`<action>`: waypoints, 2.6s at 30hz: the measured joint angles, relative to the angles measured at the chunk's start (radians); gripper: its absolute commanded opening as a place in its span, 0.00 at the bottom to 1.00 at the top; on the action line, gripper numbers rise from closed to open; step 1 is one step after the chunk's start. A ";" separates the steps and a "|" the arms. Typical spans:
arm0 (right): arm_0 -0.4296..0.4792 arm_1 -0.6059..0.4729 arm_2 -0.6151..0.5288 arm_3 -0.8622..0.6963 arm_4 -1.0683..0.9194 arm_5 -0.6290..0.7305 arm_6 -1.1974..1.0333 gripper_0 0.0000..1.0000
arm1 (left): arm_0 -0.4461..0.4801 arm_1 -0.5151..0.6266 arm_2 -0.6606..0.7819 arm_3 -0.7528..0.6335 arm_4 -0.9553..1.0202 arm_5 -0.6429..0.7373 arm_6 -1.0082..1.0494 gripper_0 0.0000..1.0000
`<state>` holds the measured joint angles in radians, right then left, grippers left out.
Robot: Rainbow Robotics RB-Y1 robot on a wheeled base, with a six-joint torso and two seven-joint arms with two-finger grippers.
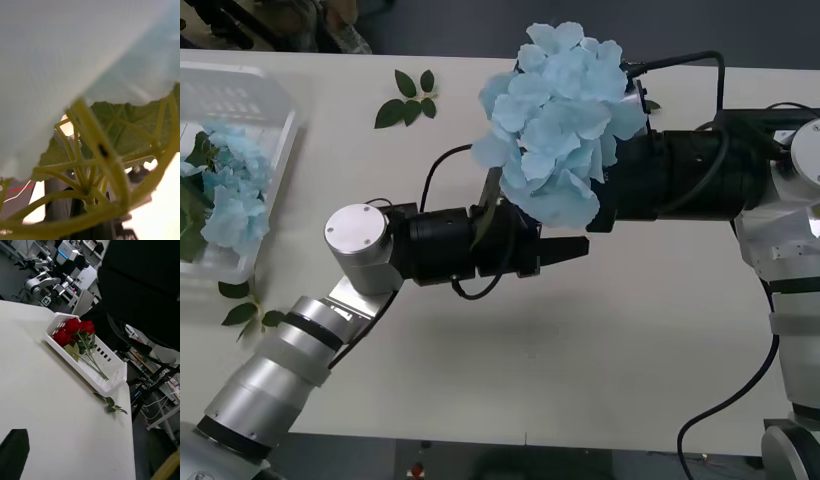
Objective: Put the red flowers into the right box and the blue flowers into the left box
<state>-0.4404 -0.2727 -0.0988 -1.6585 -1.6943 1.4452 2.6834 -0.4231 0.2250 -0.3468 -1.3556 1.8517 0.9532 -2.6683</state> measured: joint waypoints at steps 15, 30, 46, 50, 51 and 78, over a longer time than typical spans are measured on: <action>0.000 0.000 0.000 0.016 0.000 -0.006 0.000 0.00 | 0.000 0.000 -0.015 0.000 0.033 -0.020 0.000 0.00; 0.000 0.000 -0.005 0.016 -0.002 -0.007 0.000 0.94 | 0.000 0.000 -0.015 0.001 0.062 -0.021 0.000 0.00; 0.000 0.000 -0.036 0.016 -0.011 -0.006 0.000 1.00 | 0.038 0.216 -0.015 0.001 0.342 -0.022 0.000 0.00; 0.000 -0.006 -0.036 0.016 -0.011 -0.004 0.000 1.00 | 0.038 0.341 -0.014 0.001 0.492 -0.004 0.000 0.00; 0.000 -0.012 -0.036 0.016 -0.011 0.002 0.000 1.00 | 0.038 0.375 -0.013 0.001 0.521 0.002 0.000 0.00; 0.000 -0.418 0.264 0.256 -0.242 -0.071 0.000 1.00 | 0.011 1.089 0.214 0.398 0.210 0.307 0.214 0.00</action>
<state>-0.4406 -0.6903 0.1651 -1.4024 -1.9363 1.3741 2.6835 -0.4124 1.3139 -0.1328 -0.9572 2.0621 1.2606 -2.4543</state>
